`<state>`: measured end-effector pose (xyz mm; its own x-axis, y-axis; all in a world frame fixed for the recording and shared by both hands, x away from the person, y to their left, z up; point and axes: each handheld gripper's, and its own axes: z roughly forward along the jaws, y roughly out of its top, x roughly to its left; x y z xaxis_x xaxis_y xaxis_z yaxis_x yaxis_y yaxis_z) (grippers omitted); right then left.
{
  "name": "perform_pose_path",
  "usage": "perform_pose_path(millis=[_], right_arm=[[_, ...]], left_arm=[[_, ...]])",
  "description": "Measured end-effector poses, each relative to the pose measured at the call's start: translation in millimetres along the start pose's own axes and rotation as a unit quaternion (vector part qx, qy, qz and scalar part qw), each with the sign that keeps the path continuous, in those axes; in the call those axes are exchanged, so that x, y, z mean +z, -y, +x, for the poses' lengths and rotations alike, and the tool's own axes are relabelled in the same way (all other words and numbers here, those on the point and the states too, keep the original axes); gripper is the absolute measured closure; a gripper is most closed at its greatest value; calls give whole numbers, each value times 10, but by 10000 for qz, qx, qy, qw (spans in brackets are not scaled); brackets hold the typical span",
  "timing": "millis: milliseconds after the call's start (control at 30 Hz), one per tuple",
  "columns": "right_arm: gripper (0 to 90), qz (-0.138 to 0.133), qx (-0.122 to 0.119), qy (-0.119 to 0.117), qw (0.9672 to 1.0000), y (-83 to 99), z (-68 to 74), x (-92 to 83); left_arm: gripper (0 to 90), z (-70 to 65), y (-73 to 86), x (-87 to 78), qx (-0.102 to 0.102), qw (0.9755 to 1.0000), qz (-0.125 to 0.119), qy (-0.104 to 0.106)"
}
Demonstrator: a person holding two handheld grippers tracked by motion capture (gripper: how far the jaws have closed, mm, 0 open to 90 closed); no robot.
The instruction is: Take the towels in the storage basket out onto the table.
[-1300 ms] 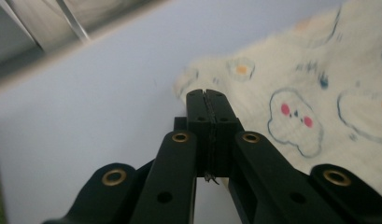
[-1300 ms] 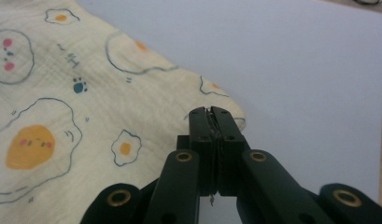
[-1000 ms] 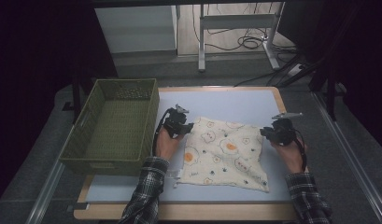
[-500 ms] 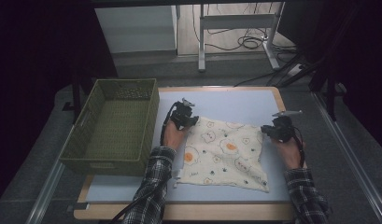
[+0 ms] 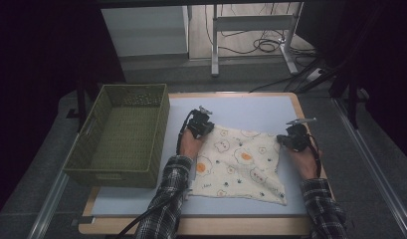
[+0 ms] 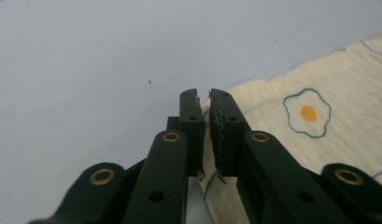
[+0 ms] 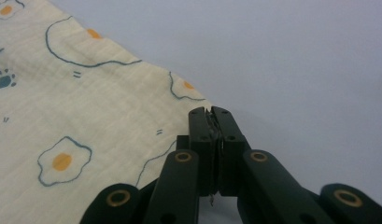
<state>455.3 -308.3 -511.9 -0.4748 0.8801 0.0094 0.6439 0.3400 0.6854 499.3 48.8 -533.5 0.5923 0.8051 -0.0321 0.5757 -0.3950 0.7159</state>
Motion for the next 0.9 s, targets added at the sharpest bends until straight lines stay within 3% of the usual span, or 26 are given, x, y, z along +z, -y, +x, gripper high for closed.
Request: perform_pose_path(millis=[100,233,300,400,467,600,900], right_arm=[[885,-48,-29,-22,10000,-46,11,-4],[885,-78,-109,24,9999,-138,-1,7],[886,-159,-213,57,9996,-254,-3,6],[886,-328,-278,49,9991,-401,22,-34],[885,-350,-294,18,9990,-423,34,-44],[885,-374,-512,-19,9980,-415,134,-131],[885,-537,-453,-161,9974,-220,151,-401]], left_arm=[[868,3,-16,-39,41,10000,-32,40],[869,78,-71,-181,-63,9994,-292,-157],[869,160,-116,-329,-52,9982,-434,-408],[867,219,-113,-441,-204,9975,-551,-382],[866,216,-102,-468,-190,9976,-551,-385],[864,134,-22,-605,-49,9980,-532,-352],[863,-119,187,-791,180,9984,-472,-240]])
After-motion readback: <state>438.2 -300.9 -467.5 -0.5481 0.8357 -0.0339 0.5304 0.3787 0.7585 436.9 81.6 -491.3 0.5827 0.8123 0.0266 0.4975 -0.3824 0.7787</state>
